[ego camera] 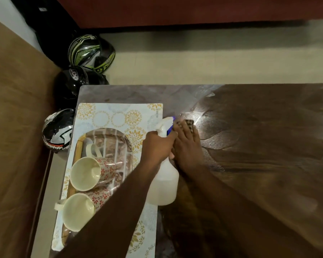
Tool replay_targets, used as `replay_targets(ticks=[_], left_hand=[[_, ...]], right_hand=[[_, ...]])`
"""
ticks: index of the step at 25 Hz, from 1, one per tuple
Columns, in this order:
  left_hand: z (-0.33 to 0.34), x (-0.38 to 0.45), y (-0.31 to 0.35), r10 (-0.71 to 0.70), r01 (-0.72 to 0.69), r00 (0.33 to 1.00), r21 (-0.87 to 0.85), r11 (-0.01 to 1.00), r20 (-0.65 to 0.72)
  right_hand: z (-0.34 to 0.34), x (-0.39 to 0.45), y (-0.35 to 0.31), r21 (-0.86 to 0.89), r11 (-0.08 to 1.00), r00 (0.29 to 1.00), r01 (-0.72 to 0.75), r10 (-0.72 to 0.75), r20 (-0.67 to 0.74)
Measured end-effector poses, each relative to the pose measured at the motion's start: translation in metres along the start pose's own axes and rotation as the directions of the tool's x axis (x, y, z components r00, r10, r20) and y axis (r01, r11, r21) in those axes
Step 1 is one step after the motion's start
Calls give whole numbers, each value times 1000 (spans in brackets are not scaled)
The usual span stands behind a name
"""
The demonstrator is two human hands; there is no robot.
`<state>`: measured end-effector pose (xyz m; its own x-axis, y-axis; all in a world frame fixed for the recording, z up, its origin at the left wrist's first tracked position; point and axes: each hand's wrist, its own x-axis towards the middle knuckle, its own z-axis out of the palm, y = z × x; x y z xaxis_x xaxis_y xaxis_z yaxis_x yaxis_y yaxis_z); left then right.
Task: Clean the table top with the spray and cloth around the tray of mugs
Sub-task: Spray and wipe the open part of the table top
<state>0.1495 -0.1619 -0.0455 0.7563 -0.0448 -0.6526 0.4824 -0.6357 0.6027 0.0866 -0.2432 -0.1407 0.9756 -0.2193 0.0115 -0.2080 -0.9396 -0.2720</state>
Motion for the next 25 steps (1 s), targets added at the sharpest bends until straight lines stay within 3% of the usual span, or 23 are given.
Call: replay_targets(ticks=[1,2,5,6,7,10,11,13,15,16,18,19,20,21,24,25], left_hand=[[-1,1,4,-4,4,999,7,1000,32],[-2,0,8,-4,5,998,-10,1000,69],[-5,9,16,40,-37,998,-65,997,57],[-5,13,19,59,-58,998,-47,997,22],[-6,18,21,70,-70,998,-31,997,-7],[-8,25,24,48,-47,999,-45,998,12],[-10,26,24,43,-41,999,-61,997,24],[-13,25,22,62,-62,998,-80,995,-1],[-10,28,21,85,-87,996,-66,994,-31],[-8,30,21,86,-88,996,-65,994,-34],[-3,30,20,82,-84,996,-70,994,-20],[-1,29,21,83,-83,997,-71,994,-9],[1,26,21,88,-88,996,-73,993,0],[0,24,21,100,-100,995,-80,992,-2],[-6,20,18,128,-131,991,-98,986,-33],[-7,19,17,132,-134,991,-100,986,-23]], right_hand=[[-6,-13,22,-2,997,997,83,-83,13],[-13,-15,46,1,997,997,75,-75,0],[-19,43,68,-8,955,952,-295,294,-87],[-18,66,55,36,935,931,-353,355,-88],[-15,80,39,59,943,940,-328,332,-76],[-4,61,50,-7,996,996,85,-85,-22],[-10,55,73,-58,991,992,124,-123,15],[-27,76,100,-112,991,997,-78,78,3],[-26,115,89,-46,953,953,-299,295,-72],[-25,127,72,-14,962,960,-274,273,-63],[-16,115,57,-26,1000,999,15,-16,-34],[-13,94,69,-54,984,985,172,-172,4],[-15,76,90,-60,970,972,234,-234,16],[-24,71,112,-70,977,979,202,-201,20],[-37,99,125,-69,974,976,-218,215,-45],[-34,106,111,-70,967,969,-246,243,-52]])
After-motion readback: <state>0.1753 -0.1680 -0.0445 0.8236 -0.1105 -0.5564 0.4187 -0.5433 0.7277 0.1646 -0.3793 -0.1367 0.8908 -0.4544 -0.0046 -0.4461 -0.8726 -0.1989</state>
